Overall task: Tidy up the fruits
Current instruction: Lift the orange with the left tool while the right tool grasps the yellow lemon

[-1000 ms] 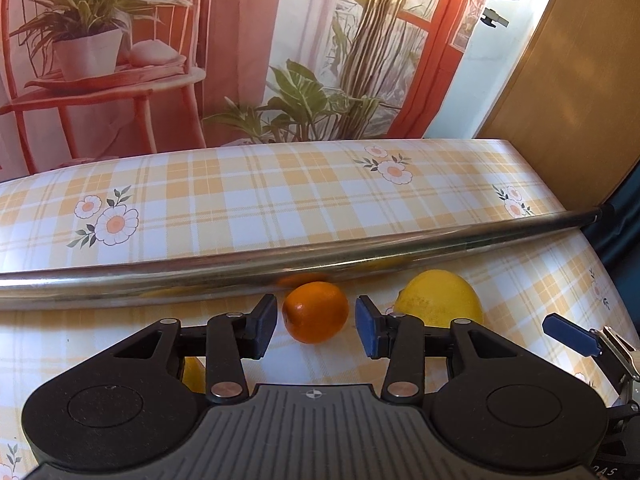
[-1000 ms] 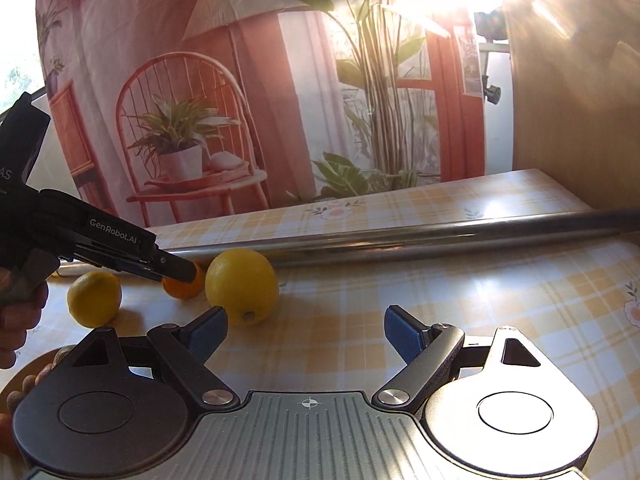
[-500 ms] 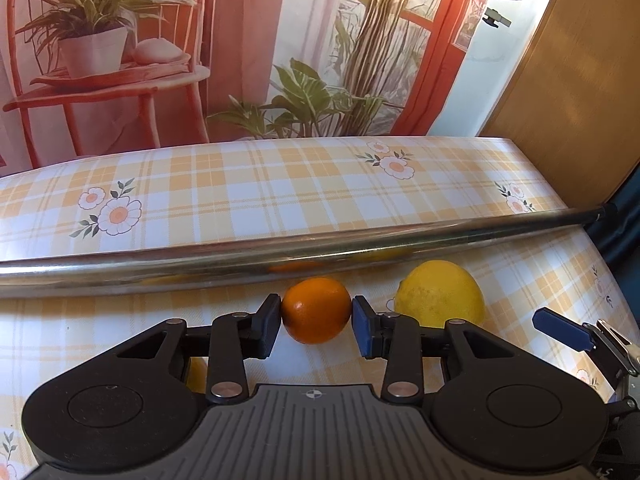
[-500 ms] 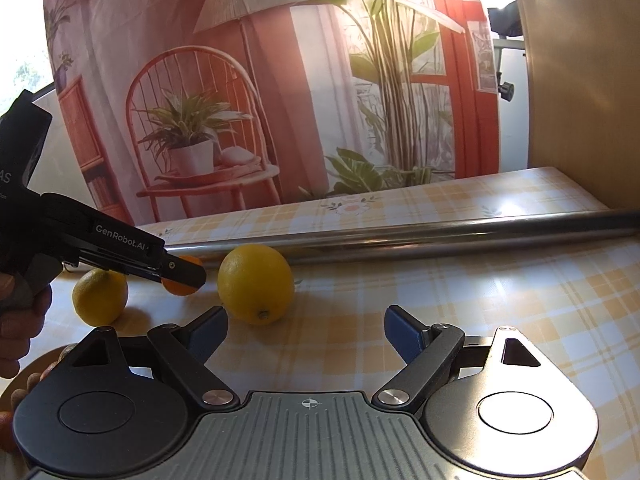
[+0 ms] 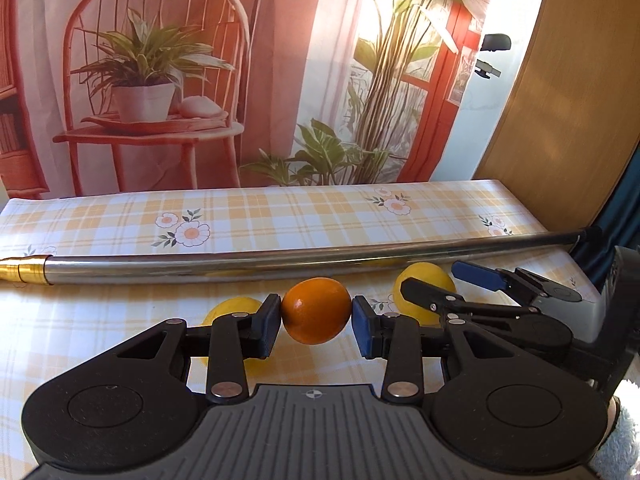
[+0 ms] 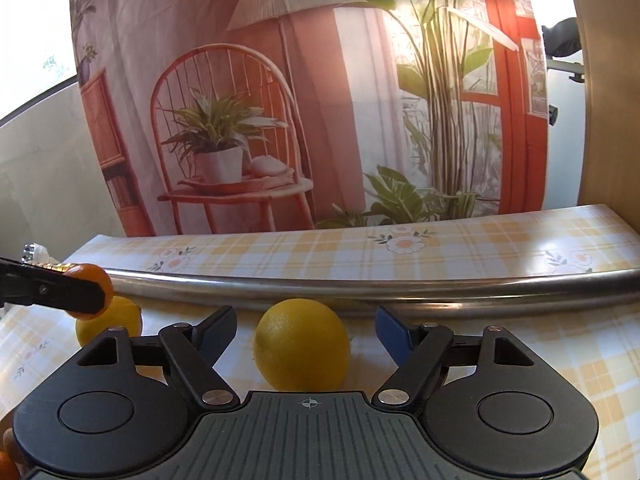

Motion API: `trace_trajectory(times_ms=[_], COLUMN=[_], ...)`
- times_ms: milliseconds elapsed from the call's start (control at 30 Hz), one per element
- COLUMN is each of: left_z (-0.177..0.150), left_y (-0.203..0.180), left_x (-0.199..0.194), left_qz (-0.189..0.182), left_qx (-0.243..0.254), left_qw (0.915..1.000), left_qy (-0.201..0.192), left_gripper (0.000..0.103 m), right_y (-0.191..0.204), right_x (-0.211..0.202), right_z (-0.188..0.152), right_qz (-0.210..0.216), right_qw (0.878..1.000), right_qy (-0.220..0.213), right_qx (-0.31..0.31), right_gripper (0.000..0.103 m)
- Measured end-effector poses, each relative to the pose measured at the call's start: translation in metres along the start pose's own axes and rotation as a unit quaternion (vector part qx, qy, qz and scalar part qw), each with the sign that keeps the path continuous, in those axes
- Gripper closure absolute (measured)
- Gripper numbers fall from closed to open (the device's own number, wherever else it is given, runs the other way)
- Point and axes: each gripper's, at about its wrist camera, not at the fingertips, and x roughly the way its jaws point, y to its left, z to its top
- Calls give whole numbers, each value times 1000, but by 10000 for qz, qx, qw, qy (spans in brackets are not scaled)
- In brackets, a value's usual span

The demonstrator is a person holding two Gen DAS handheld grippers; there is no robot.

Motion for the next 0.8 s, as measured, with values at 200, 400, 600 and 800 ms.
trace_trajectory(times_ms=[200, 400, 600, 800], left_z=[-5, -10, -16, -20], left_y=[4, 3, 4, 4], left_x=[-1, -1, -1, -2], left_qz=[7, 6, 1, -33], left_qx=[-5, -32, -70, -120], left_qw=[10000, 10000, 9999, 9998], left_qy=[-4, 15, 106, 156], left_gripper=[63, 63, 63, 63], right_y=[-3, 1, 4, 3], right_x=[5, 12, 7, 11], right_z=[-7, -8, -10, -9], right_qz=[-11, -23, 74, 63], right_qw=[9997, 9995, 9997, 9993], right_qy=[166, 322, 235, 356], right_qx=[170, 33, -49, -11], right_gripper=[35, 49, 51, 51])
